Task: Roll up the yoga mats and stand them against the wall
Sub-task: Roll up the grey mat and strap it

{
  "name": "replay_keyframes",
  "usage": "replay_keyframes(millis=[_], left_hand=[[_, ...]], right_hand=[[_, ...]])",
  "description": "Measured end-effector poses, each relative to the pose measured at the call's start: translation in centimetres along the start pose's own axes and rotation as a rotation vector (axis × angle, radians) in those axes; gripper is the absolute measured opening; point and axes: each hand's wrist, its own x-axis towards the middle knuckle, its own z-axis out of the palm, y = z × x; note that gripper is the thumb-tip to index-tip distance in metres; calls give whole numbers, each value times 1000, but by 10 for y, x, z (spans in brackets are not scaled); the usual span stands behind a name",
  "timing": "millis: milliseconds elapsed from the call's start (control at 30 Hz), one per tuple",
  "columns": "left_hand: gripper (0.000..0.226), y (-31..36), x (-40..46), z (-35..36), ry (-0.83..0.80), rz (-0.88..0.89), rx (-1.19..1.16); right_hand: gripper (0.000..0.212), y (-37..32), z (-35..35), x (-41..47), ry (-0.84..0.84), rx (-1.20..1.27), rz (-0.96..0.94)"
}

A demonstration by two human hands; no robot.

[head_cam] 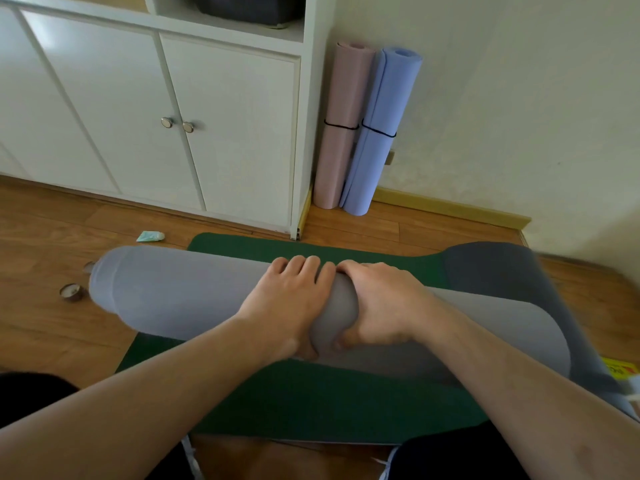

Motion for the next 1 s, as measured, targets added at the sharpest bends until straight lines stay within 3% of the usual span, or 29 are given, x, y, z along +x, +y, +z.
replay_keyframes(millis=[100,233,433,600,733,833,933,1000], left_hand=[[114,-6,4,-4,30,20,-42],[106,-17,3,-8,3,-35,-193],[108,-21,-1,-13,-61,-57,-245],[135,-7,-7,-7,-33,-1,1],[118,1,0,1,16,-23,33],[114,-10,6,-3,3,-11,-13],[110,-21,6,-8,-22,-38,-114],[103,-25,4,-11,-35,-63,-167]], right_hand=[[102,-2,0,-2,27,-13,-31],[136,-7,6,-7,76,-207,-102],[112,-5,7,1,144,-165,-155],[104,2,4,4,71,-44,-63],[100,3,4,4,45,17,-38],[109,1,5,0,85,0,-74],[134,-4,9,-5,127,-148,-124],[138,-6,13,-3,159,-229,-142]])
